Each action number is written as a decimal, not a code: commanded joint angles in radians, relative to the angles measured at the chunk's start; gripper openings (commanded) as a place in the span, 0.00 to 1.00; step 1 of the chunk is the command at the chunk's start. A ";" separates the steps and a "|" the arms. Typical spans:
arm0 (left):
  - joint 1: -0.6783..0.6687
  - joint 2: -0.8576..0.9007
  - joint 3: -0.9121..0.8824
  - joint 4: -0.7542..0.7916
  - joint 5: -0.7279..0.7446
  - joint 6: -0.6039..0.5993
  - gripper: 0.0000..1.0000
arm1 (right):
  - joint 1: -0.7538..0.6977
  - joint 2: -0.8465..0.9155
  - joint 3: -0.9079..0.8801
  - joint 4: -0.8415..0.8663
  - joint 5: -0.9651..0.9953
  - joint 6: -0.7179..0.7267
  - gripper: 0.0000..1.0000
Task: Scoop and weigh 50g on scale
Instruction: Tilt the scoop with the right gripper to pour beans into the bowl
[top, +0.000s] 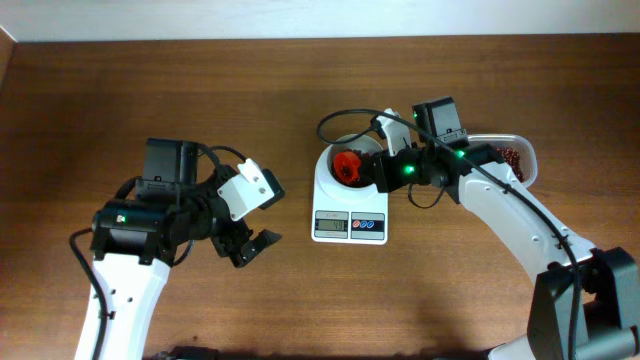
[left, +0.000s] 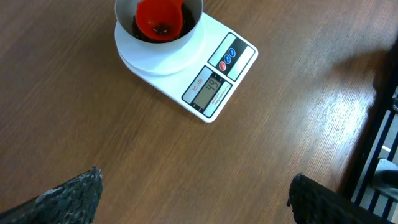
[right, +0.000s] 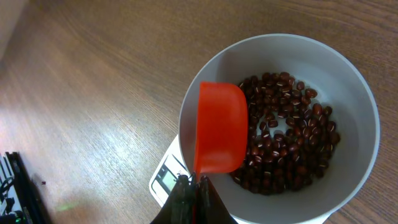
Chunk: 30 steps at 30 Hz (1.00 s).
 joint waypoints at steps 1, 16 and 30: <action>0.005 0.002 0.019 0.002 0.003 -0.005 0.99 | 0.007 0.011 0.006 0.002 -0.029 0.006 0.04; 0.005 0.002 0.019 0.002 0.003 -0.005 0.99 | 0.008 0.011 0.006 0.004 -0.090 0.006 0.04; 0.005 0.002 0.019 0.002 0.003 -0.005 0.99 | 0.008 0.011 0.006 0.031 -0.109 0.006 0.04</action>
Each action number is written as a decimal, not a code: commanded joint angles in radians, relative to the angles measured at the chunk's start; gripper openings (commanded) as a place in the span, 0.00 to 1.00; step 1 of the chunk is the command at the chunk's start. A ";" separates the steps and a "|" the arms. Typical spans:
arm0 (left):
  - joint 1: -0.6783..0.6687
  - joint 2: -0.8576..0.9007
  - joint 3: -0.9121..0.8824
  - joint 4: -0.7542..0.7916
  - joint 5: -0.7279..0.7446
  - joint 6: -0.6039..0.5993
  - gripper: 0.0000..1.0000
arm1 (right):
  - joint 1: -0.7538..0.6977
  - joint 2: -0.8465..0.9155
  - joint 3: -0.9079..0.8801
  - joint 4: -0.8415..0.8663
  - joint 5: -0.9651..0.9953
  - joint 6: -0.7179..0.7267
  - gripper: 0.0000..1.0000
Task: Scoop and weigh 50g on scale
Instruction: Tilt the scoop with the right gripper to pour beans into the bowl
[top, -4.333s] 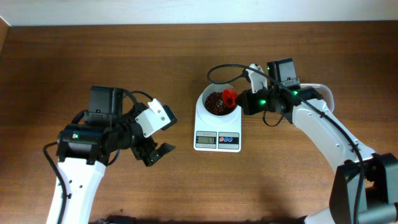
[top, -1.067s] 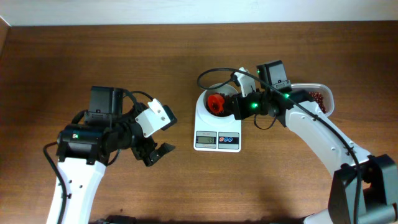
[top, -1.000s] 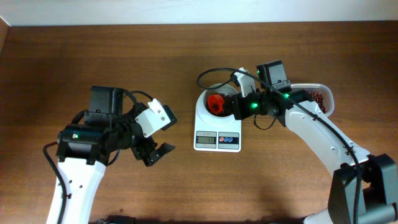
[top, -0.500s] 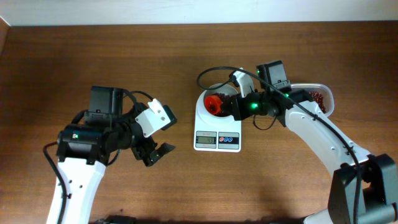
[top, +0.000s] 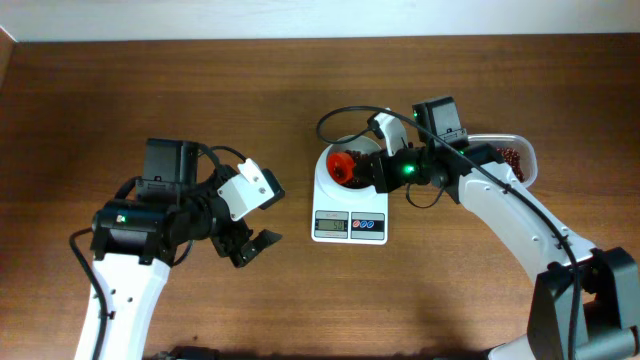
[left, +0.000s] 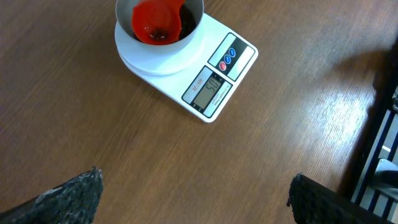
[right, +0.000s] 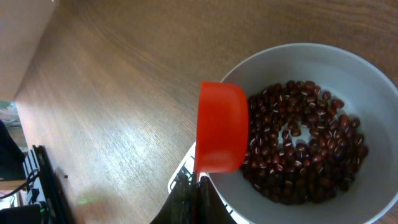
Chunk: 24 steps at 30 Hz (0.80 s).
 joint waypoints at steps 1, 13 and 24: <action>0.005 0.002 0.019 0.002 0.003 -0.005 0.99 | 0.008 0.011 0.006 0.021 -0.028 0.005 0.04; 0.005 0.002 0.019 0.002 0.003 -0.005 0.99 | 0.007 0.011 0.006 0.023 0.068 0.005 0.04; 0.005 0.002 0.019 0.002 0.003 -0.005 0.99 | 0.008 0.011 0.006 0.021 0.009 0.005 0.04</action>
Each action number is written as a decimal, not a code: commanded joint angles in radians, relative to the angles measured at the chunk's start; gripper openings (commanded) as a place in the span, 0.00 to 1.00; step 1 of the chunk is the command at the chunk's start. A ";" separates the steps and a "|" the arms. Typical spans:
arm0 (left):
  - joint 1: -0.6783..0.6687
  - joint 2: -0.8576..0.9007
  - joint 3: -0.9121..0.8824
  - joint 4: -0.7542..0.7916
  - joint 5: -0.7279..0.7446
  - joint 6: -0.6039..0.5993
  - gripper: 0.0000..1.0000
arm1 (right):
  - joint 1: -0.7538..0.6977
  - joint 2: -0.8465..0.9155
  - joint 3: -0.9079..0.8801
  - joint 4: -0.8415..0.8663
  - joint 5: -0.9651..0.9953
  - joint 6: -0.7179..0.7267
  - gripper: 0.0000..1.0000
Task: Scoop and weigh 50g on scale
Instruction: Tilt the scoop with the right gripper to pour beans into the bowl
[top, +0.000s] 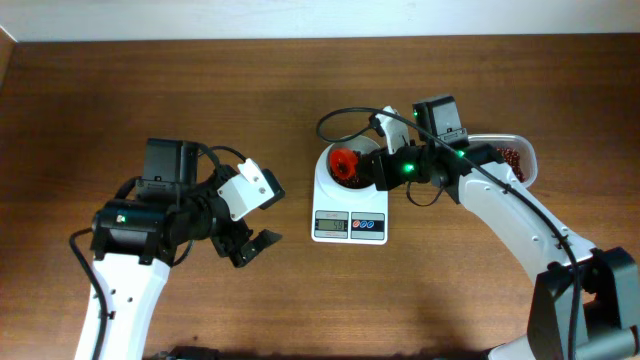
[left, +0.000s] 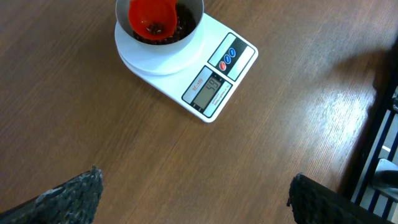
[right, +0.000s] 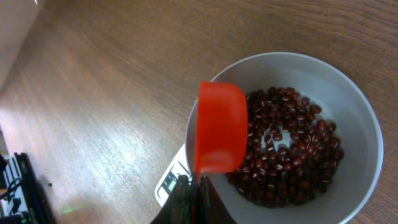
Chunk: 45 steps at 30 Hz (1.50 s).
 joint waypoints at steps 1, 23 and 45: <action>0.005 0.002 0.019 0.002 0.003 -0.005 0.99 | 0.008 0.011 0.006 0.001 -0.043 0.005 0.04; 0.005 0.002 0.019 0.002 0.003 -0.005 0.99 | 0.008 0.011 0.006 0.003 -0.089 0.006 0.04; 0.005 0.002 0.019 0.002 0.003 -0.005 0.99 | -0.063 0.000 0.008 0.034 -0.076 -0.079 0.04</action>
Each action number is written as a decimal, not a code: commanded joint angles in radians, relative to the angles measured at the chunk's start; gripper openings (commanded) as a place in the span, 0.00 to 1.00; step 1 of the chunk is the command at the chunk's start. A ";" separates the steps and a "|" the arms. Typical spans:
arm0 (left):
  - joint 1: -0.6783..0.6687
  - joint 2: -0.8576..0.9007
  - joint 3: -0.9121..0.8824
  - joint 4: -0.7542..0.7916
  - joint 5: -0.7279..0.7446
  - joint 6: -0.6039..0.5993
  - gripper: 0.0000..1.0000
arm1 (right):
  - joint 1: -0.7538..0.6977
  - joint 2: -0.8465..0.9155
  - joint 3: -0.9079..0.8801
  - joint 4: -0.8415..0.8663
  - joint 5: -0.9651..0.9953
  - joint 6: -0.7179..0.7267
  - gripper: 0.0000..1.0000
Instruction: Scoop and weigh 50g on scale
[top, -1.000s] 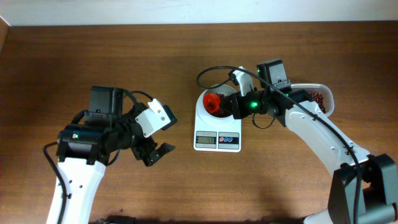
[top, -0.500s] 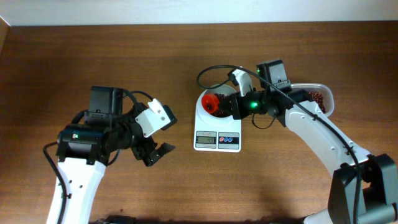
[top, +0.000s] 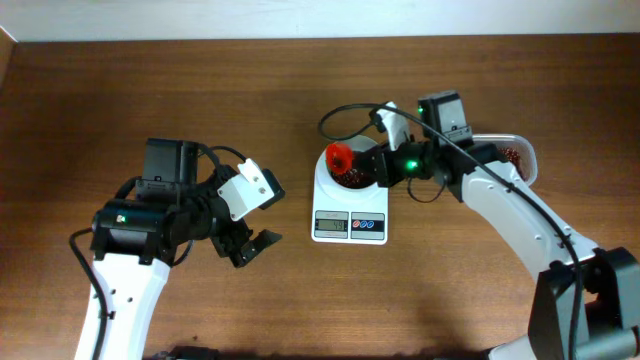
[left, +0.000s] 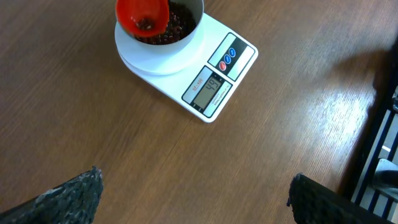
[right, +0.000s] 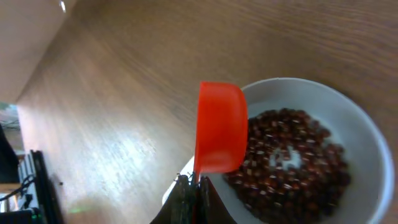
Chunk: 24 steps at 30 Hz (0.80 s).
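Note:
A white scale (top: 349, 213) stands mid-table with a white bowl (top: 352, 178) of dark red beans on its platform. My right gripper (top: 368, 163) is shut on the handle of a red scoop (top: 338, 155), held over the bowl's left rim. In the right wrist view the scoop (right: 221, 127) hangs above the beans (right: 286, 165), with the gripper (right: 194, 182) clamped on its handle. A few beans lie in the scoop (left: 142, 15). The scale's display (left: 207, 90) seems to read about 49. My left gripper (left: 196, 177) hovers open and empty over bare table, in front of and left of the scale.
A clear tub (top: 512, 157) holding more beans sits at the right, behind my right arm. A black cable (top: 340, 118) loops above the bowl. My left arm (top: 150, 225) occupies the left half of the table.
The scoop has gone from low over the bowl's middle to higher over its left rim. The display's digits have changed to a lower reading. My left arm has not moved.
Throughout, my right gripper held the red scoop over the bowl on the scale while my left gripper stayed open and still. The scoop shifted slightly over the beans at each moment, the display's digits changed, and now the scoop is raised by the left rim.

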 joint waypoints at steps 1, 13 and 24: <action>0.005 0.002 0.019 0.002 0.003 -0.005 0.99 | -0.040 -0.009 0.008 -0.021 0.009 -0.053 0.04; 0.005 0.002 0.019 0.002 0.003 -0.005 0.99 | -0.046 -0.153 0.008 -0.097 0.175 -0.118 0.04; 0.005 0.002 0.019 0.002 0.003 -0.005 0.99 | 0.015 -0.162 0.008 -0.132 0.245 -0.198 0.04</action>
